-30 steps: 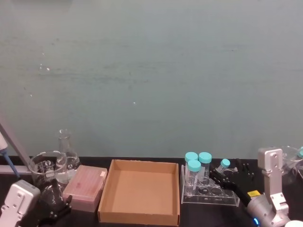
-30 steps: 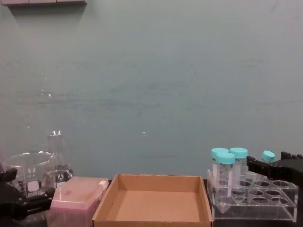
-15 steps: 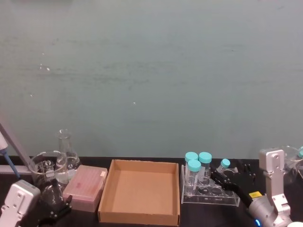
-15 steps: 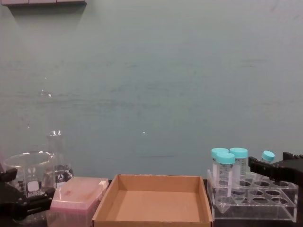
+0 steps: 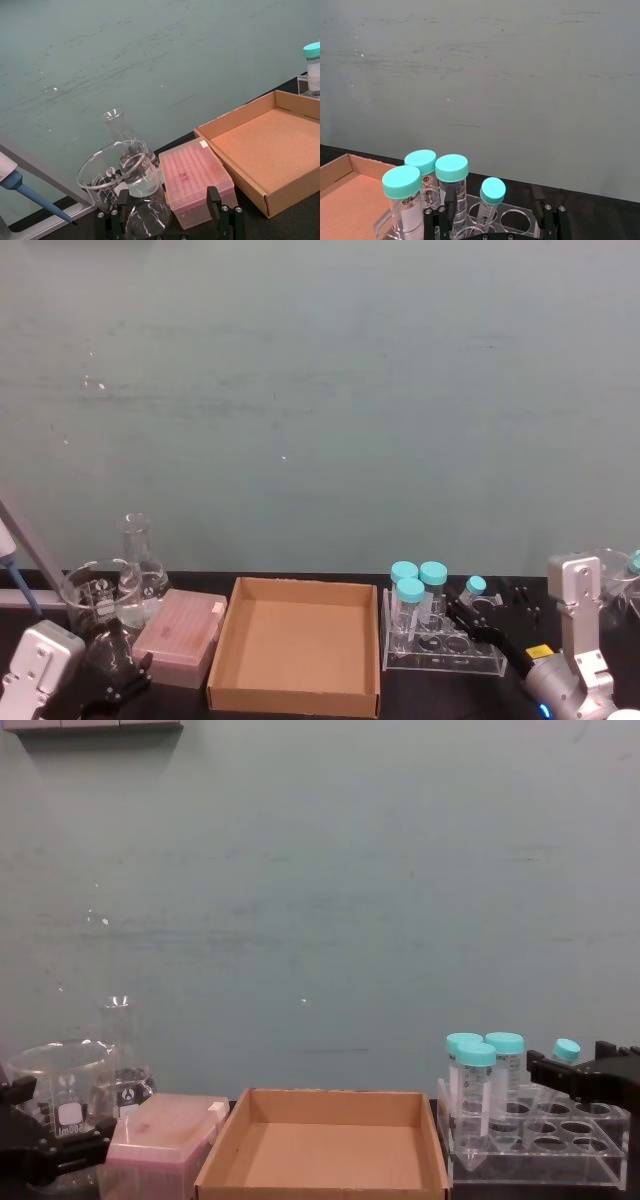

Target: Use the right hand to move the test tube from the test tube rack into the box.

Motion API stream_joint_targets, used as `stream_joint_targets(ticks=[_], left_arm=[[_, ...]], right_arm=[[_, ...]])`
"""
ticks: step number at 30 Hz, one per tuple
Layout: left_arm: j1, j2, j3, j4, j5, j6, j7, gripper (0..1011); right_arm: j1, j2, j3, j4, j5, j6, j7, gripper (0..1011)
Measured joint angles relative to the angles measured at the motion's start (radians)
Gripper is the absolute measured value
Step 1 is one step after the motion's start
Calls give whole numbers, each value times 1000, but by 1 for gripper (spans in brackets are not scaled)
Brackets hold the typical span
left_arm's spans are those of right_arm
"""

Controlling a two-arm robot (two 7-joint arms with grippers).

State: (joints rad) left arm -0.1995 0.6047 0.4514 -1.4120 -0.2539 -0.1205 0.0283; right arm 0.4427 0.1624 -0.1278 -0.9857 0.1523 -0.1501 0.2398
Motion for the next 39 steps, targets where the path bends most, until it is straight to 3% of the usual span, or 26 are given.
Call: stream_joint_targets(ticks=[5, 23, 39], left_arm=[[0, 0, 0, 0, 0, 0, 0, 1000], [0, 0, 0, 0, 0, 0, 0, 1000], [0, 0, 0, 0, 0, 0, 0, 1000]], right_arm=[[0, 0, 0, 0, 0, 0, 0, 840], [1, 0, -1, 0, 1, 2, -1, 282], [-2, 0, -1, -4, 0, -1, -1, 267]])
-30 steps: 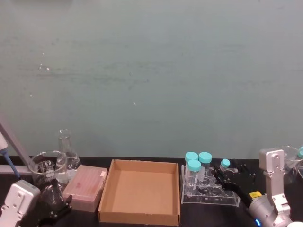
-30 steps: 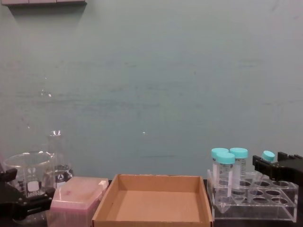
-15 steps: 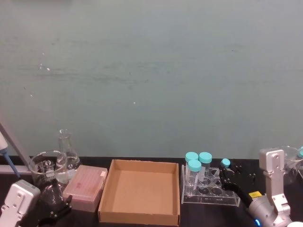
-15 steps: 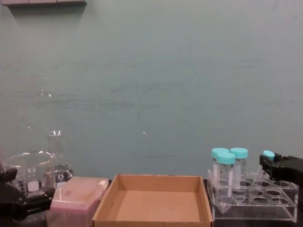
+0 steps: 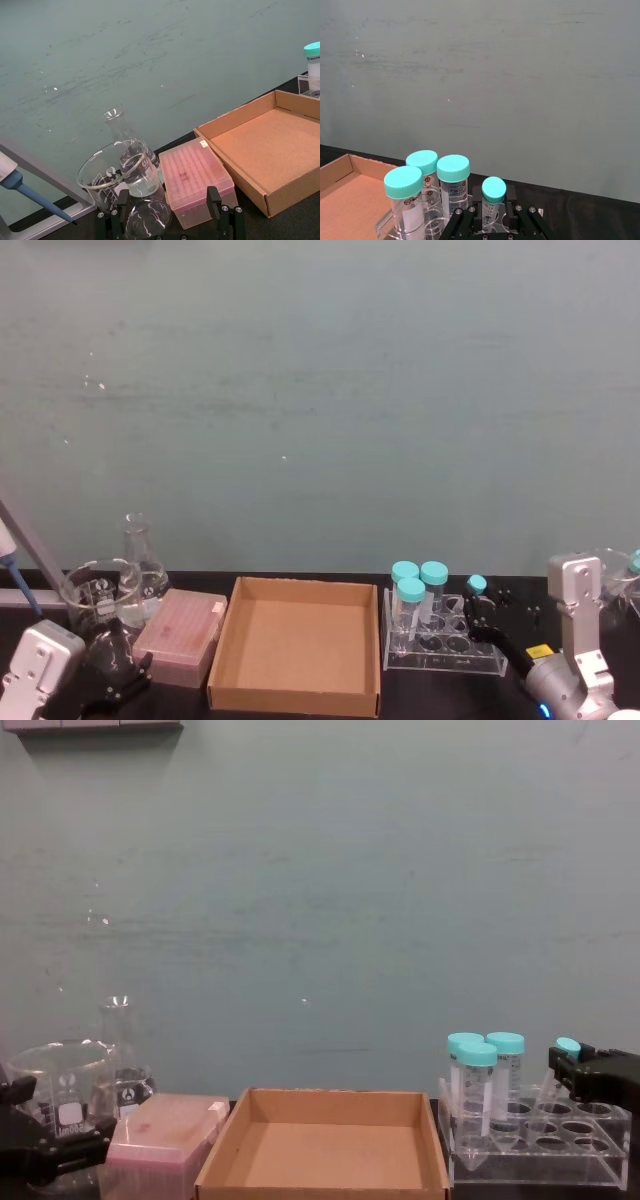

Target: Use the right hand to move the test tube from the test tube rack into the box.

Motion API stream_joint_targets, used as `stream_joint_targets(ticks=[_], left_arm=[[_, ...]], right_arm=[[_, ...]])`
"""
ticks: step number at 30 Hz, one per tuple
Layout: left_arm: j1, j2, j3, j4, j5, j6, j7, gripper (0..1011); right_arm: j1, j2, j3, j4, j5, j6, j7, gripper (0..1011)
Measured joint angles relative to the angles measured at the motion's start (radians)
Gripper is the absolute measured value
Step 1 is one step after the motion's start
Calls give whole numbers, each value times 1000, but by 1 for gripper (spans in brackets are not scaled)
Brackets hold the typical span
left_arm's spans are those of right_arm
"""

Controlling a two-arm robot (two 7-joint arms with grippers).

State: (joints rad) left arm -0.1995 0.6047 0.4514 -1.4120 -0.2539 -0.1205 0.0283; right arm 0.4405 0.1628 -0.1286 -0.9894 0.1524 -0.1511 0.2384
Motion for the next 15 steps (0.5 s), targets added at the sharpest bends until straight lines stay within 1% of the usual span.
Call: stream_joint_targets(ticks=[5, 12, 15], left_arm=[[0, 0, 0, 0, 0, 0, 0, 1000], [0, 0, 0, 0, 0, 0, 0, 1000], [0, 0, 0, 0, 0, 0, 0, 1000]], right_arm=[[-11, 3, 3, -22, 1, -5, 4, 267], [-32, 12, 13, -72, 14, -3, 17, 267], [-49, 20, 25, -117, 32, 12, 24, 267]])
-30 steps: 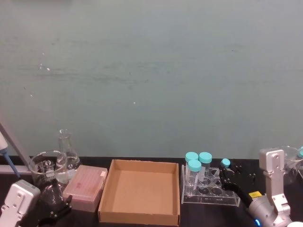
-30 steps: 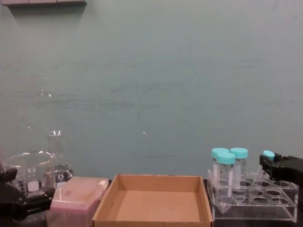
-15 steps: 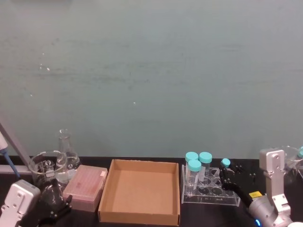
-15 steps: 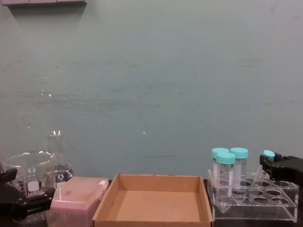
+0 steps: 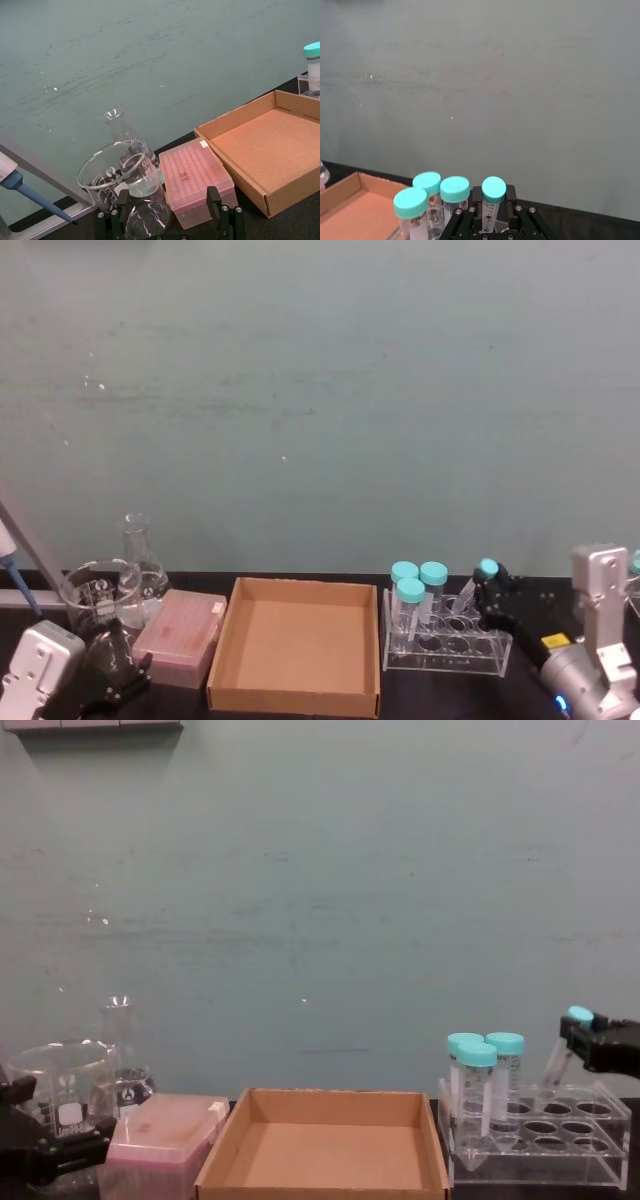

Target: Use the right hand to move the test tube from the test tube rack into the box.

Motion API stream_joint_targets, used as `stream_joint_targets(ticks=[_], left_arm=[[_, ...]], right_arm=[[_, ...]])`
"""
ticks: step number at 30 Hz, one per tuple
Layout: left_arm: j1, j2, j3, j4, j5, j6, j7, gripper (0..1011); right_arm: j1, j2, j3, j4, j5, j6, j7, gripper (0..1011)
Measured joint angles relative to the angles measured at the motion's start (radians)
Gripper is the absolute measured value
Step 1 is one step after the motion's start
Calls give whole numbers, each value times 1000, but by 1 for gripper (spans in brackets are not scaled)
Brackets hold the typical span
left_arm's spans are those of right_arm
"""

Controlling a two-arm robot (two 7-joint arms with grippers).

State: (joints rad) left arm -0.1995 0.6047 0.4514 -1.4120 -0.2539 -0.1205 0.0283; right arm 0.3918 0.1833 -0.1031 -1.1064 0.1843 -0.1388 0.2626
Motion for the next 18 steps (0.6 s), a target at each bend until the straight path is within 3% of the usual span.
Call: stream_joint_targets(ticks=[10, 18], left_arm=[[0, 0, 0, 0, 0, 0, 0, 1000], [0, 0, 0, 0, 0, 0, 0, 1000]], right_arm=[[-39, 32, 40, -174, 83, 73, 28, 267], [-17, 53, 39, -290, 145, 134, 61, 267]])
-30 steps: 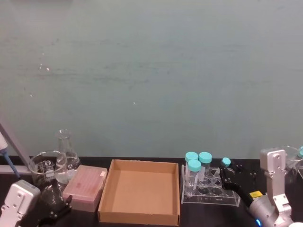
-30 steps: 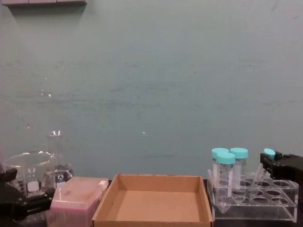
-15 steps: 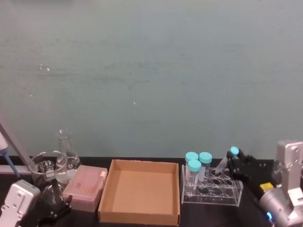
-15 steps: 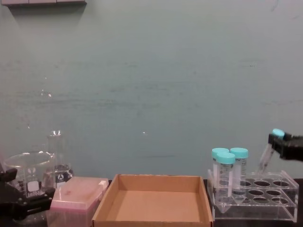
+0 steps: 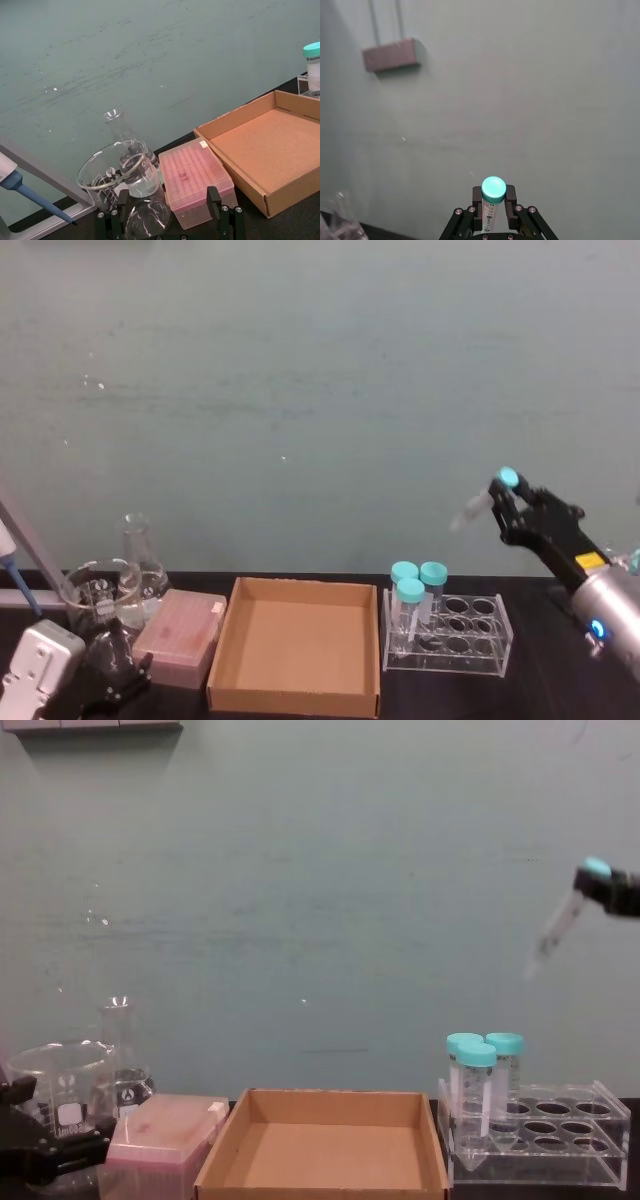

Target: Use the right hand to move the test tube from the test tube rack into the box.

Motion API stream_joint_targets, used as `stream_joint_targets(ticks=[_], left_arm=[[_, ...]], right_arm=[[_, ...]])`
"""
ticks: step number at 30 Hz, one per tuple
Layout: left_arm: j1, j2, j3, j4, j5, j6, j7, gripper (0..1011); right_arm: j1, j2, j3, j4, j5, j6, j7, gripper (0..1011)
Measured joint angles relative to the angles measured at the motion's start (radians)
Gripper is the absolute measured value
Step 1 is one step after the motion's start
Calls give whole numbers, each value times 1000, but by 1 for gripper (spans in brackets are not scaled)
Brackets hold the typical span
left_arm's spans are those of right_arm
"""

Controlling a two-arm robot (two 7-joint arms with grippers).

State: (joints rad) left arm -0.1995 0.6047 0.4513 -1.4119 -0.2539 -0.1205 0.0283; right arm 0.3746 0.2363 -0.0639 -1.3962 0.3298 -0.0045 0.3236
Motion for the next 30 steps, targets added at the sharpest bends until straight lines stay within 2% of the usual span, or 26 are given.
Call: stream_joint_targets(ticks=[5, 8, 14, 15, 19, 22, 25, 30], left_arm=[[0, 0, 0, 0, 0, 0, 0, 1000], [0, 0, 0, 0, 0, 0, 0, 1000], [0, 0, 0, 0, 0, 0, 0, 1000], [0, 0, 0, 0, 0, 0, 0, 1000], [0, 0, 0, 0, 0, 0, 0, 1000], [0, 0, 0, 0, 0, 0, 0, 1000], [0, 0, 0, 0, 0, 0, 0, 1000], [0, 0, 0, 0, 0, 0, 0, 1000]], right_arm=[[37, 1, -24, -35, 24, 39, 13, 267], [62, -7, -55, -50, 30, 60, 18, 267], [106, -52, -145, -66, 36, 154, 14, 267], [117, -66, -167, -63, 37, 179, 7, 267], [137, -94, -209, -47, 36, 237, -17, 267], [162, -126, -259, -12, 24, 289, -50, 267], [179, -147, -293, 26, 15, 312, -69, 267], [200, -168, -326, 79, -10, 339, -105, 267]])
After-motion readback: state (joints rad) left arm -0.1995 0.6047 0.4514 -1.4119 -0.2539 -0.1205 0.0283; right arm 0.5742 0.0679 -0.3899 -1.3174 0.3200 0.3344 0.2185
